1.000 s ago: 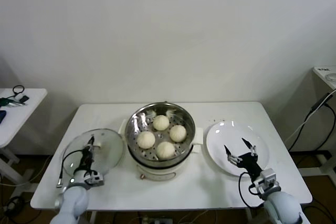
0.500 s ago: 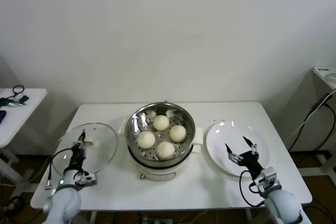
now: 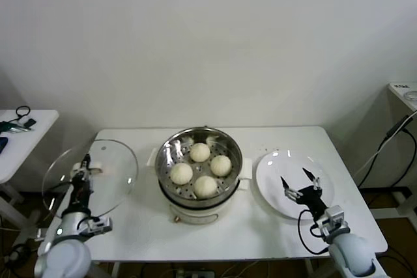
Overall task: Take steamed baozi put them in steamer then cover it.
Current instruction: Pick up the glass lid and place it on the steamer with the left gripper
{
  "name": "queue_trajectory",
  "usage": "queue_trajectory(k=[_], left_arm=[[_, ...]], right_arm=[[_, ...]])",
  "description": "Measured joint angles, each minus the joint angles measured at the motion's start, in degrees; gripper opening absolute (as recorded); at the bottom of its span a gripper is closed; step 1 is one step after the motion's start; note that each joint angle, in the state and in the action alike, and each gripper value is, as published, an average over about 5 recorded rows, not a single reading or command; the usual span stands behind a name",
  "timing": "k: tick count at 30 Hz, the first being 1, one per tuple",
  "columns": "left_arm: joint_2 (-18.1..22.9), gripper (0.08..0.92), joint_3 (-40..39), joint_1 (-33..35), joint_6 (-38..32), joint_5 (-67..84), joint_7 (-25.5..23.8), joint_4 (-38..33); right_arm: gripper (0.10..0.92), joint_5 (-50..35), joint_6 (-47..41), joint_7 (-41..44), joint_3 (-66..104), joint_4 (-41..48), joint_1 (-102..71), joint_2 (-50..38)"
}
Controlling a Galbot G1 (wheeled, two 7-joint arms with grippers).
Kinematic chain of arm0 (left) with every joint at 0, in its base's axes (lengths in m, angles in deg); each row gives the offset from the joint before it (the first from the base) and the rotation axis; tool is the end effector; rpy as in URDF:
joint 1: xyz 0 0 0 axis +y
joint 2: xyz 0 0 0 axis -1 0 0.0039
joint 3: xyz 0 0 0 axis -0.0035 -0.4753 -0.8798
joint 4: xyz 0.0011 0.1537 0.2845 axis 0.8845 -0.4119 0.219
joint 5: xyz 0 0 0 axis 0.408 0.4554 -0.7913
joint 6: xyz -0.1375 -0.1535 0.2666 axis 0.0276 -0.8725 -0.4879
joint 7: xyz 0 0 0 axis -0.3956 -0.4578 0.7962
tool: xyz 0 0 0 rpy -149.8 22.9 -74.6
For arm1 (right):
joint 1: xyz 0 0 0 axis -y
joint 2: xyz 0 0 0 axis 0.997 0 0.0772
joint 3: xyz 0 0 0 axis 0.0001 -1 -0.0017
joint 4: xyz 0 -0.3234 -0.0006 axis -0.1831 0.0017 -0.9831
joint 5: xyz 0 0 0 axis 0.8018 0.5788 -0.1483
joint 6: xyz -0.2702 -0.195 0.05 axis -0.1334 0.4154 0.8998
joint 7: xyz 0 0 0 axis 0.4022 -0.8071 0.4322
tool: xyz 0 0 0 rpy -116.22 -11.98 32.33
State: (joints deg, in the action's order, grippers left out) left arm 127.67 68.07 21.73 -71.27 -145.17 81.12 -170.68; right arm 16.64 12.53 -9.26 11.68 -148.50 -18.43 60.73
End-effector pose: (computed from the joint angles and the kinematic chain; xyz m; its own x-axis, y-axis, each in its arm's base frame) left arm 0.2260 0.1164 -0.2856 -0.9634 -0.2551 -0.0818 -0.0517 -0.1223 0.9911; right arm 0.2598 -0.1297 -0.3452 -0.9483 -0.2153 0.2333 -0.2643 0.9426 -0.2042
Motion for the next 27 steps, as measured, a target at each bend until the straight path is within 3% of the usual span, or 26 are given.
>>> queue_trajectory(k=[9, 18, 27], left_arm=[[-4.4, 0.15, -2.6, 1.3, 6.5, 1.0, -1.5, -7.7], [-10.6, 0.15, -13.0, -3.2, 14.0, 1.7, -3.8, -11.6], [-9.6, 0.15, -27.1, -12.7, 20.8, -0.7, -9.2, -11.4]], right_arm=[[0.823, -0.1, 0.2, 0.2, -1.0, 1.4, 1.3, 0.1], [0.823, 0.1, 0.1, 0.3, -2.3, 3.0, 3.0, 0.5], [0.823, 0.4, 0.0, 0.3, -3.2, 4.6, 4.7, 1.2]])
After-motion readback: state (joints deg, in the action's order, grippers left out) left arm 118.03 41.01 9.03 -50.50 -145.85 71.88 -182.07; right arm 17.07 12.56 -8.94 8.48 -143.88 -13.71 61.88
